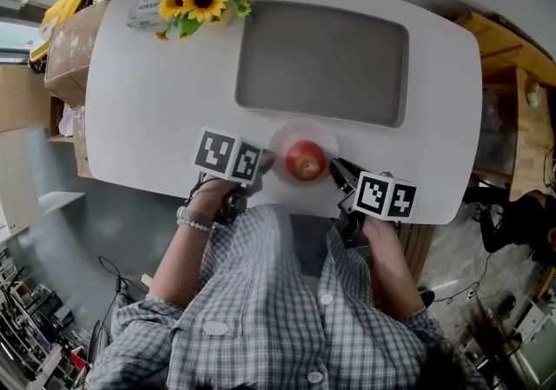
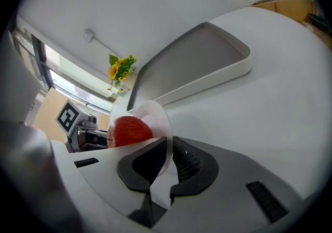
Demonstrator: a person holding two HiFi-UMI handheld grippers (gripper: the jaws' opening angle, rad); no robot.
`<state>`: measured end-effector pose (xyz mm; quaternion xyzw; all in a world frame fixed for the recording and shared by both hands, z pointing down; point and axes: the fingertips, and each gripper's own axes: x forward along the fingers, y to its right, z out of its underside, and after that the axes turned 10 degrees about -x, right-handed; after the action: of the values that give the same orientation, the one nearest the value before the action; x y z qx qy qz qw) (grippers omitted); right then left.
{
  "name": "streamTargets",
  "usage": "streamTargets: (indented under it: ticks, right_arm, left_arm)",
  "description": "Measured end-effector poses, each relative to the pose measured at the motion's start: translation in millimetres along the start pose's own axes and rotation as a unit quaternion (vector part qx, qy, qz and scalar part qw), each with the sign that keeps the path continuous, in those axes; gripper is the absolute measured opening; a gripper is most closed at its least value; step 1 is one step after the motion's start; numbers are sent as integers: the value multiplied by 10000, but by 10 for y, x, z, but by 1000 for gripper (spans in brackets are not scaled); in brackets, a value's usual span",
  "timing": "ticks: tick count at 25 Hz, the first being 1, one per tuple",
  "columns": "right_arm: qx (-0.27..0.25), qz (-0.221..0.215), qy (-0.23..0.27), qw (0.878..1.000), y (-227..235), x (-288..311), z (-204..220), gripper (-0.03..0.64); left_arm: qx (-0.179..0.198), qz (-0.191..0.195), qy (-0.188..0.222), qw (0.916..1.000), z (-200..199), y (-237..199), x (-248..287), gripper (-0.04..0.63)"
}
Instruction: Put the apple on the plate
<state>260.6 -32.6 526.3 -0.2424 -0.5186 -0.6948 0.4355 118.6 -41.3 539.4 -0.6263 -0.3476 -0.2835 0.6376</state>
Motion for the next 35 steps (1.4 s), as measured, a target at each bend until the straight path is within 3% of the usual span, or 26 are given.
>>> streamTargets:
  ticks: [14, 35]
  right_arm:
    - [-117, -280, 29, 9995, -227, -63, -505, 46]
    - [-125, -211, 523, 9983, 61, 243, -1508, 46]
  left_arm:
    - [-271, 329, 161, 9990, -340, 104, -371, 48]
    - [119, 353, 636, 9973, -1533, 226, -351, 44]
